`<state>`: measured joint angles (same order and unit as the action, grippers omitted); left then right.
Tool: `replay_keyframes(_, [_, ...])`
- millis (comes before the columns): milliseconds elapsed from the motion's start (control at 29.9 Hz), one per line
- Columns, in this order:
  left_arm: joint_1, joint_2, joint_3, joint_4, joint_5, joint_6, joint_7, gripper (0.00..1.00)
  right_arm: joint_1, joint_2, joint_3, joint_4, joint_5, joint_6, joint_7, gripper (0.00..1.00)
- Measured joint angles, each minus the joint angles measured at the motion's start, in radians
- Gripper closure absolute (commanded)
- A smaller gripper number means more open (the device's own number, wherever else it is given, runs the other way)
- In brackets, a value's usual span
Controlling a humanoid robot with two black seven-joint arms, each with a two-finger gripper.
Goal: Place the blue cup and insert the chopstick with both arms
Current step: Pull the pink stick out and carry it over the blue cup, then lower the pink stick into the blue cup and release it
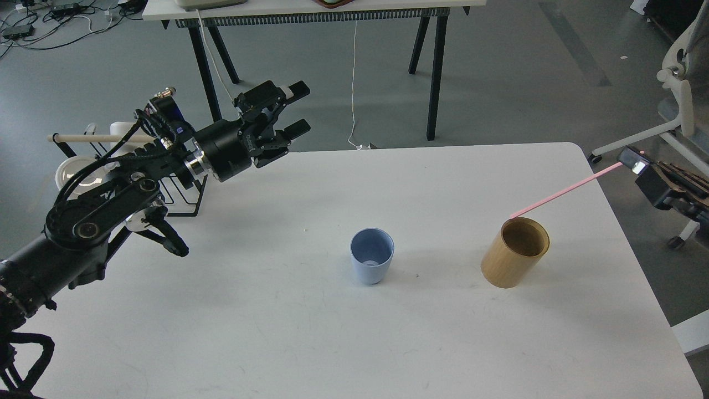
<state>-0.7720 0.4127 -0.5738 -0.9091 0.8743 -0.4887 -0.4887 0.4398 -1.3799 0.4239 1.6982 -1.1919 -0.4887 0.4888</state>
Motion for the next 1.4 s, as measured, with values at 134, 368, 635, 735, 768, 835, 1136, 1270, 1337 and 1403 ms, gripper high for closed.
replay_keyframes(134, [0.01,0.001,0.0,0.0,0.0,0.0,0.0,0.06,0.013,0.0,0.048,0.032,0.009,0.003,0.0,1.0])
replay_keyframes(368, [0.028,0.012,0.0,0.021,-0.001,0.0,0.0,0.05,0.169,0.155,0.036,0.016,0.032,0.188,0.0,1.0])
replay_keyframes(635, [0.041,0.02,-0.003,0.063,-0.053,0.0,0.0,0.04,0.462,0.383,-0.201,-0.13,-0.008,0.324,0.0,1.0])
replay_keyframes(735, [0.049,0.025,-0.003,0.069,-0.069,0.0,0.0,0.04,0.576,0.459,-0.339,-0.204,-0.015,0.323,0.0,1.0])
replay_keyframes(768, [0.052,0.026,-0.003,0.07,-0.07,0.0,0.0,0.04,0.599,0.479,-0.37,-0.223,-0.016,0.321,0.0,1.0])
replay_keyframes(835, [0.057,0.029,-0.004,0.07,-0.072,0.0,0.0,0.03,0.635,0.524,-0.417,-0.262,-0.018,0.319,0.0,1.0])
replay_keyframes(1136, [0.079,0.03,-0.02,0.07,-0.075,0.0,0.0,0.03,0.655,0.648,-0.459,-0.347,-0.029,0.318,0.0,1.0])
replay_keyframes(1270, [0.083,0.03,-0.022,0.071,-0.075,0.0,0.0,0.03,0.655,0.682,-0.479,-0.367,-0.035,0.317,0.0,0.99])
replay_keyframes(1337, [0.083,0.03,-0.023,0.076,-0.075,0.0,0.0,0.02,0.652,0.695,-0.483,-0.374,-0.035,0.317,0.0,0.99])
replay_keyframes(1403, [0.083,0.029,-0.023,0.082,-0.075,0.0,0.0,0.02,0.649,0.702,-0.485,-0.385,-0.035,0.317,0.0,0.97])
